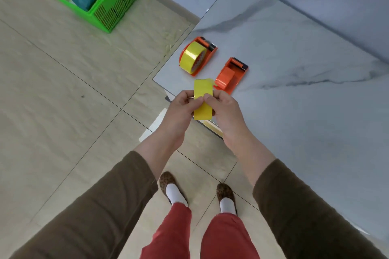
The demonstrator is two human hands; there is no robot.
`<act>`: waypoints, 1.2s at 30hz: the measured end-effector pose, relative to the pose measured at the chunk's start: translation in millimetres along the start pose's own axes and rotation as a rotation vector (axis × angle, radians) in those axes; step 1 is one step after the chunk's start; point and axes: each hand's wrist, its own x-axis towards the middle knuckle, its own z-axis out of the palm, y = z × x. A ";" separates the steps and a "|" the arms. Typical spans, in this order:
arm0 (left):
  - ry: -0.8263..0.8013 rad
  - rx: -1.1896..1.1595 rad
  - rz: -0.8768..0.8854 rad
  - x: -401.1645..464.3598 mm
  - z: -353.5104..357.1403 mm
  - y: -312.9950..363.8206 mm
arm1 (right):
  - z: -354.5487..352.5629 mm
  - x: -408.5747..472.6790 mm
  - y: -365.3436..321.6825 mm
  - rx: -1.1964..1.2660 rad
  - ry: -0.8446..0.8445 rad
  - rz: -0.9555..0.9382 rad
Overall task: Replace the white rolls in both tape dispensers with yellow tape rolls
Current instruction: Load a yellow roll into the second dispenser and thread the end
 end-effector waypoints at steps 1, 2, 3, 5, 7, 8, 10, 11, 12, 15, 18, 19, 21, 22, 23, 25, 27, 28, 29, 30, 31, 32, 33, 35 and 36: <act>-0.017 0.010 -0.005 3.4 -6.7 5.5 | 5.7 1.5 -2.6 0.014 0.011 0.006; -0.037 0.022 -0.007 7.0 -11.6 10.7 | 10.3 3.2 -5.3 0.027 0.026 0.013; -0.056 0.035 -0.009 11.0 -15.5 15.5 | 13.6 4.4 -8.8 0.036 0.040 0.015; -0.100 0.054 -0.010 19.6 -18.1 24.3 | 16.6 7.4 -14.5 0.056 0.066 0.007; -0.147 0.068 -0.012 30.6 -14.4 31.9 | 14.7 13.3 -20.5 0.082 0.101 -0.015; -0.172 0.073 -0.015 36.3 -11.0 35.8 | 12.4 16.6 -24.4 0.088 0.118 -0.024; -0.221 0.081 -0.024 48.6 -2.1 44.4 | 4.9 23.7 -32.2 0.099 0.149 -0.030; -0.250 0.086 -0.029 55.7 3.3 48.7 | -0.4 27.1 -35.8 0.109 0.165 -0.028; -0.275 0.096 -0.034 62.9 9.1 52.8 | -6.4 31.6 -38.5 0.124 0.181 -0.024; -0.334 0.142 -0.056 84.8 27.2 65.4 | -24.2 45.8 -47.7 0.168 0.222 -0.016; -0.404 0.207 -0.093 104.1 46.7 77.2 | -40.9 57.9 -54.1 0.194 0.273 -0.007; -0.419 0.226 -0.104 110.9 52.6 81.3 | -46.2 61.8 -55.6 0.204 0.297 -0.001; -0.409 0.261 -0.119 127.0 61.9 86.3 | -55.8 69.6 -57.2 0.222 0.344 0.008; -0.382 0.276 -0.124 136.1 65.9 87.3 | -60.5 74.2 -56.3 0.229 0.370 0.013; -0.348 0.285 -0.129 144.4 68.7 87.8 | -64.3 78.1 -55.8 0.232 0.394 0.023; -0.297 0.305 -0.140 158.3 72.9 86.9 | -70.9 85.3 -51.9 0.246 0.436 0.044; -0.280 0.351 -0.141 169.0 76.4 83.6 | -75.5 90.7 -45.2 0.268 0.476 0.063; -0.274 0.385 -0.139 173.7 77.7 80.9 | -76.7 92.4 -41.5 0.283 0.491 0.070; -0.268 0.422 -0.135 178.0 79.2 78.1 | -77.4 93.5 -38.6 0.297 0.501 0.073; -0.260 0.459 -0.132 183.1 79.7 73.9 | -77.3 94.8 -35.7 0.309 0.511 0.077; -0.249 0.491 -0.136 187.0 79.9 69.7 | -76.6 95.6 -33.3 0.318 0.521 0.084; -0.237 0.521 -0.147 189.9 80.2 65.4 | -75.9 96.1 -30.8 0.331 0.532 0.089; -0.227 0.550 -0.168 191.4 81.1 61.7 | -75.1 95.9 -28.4 0.346 0.542 0.094; -0.196 0.605 -0.230 193.2 81.2 52.7 | -72.9 95.1 -21.8 0.373 0.561 0.107; -0.180 0.626 -0.265 194.6 80.6 47.9 | -71.4 94.8 -18.3 0.382 0.568 0.113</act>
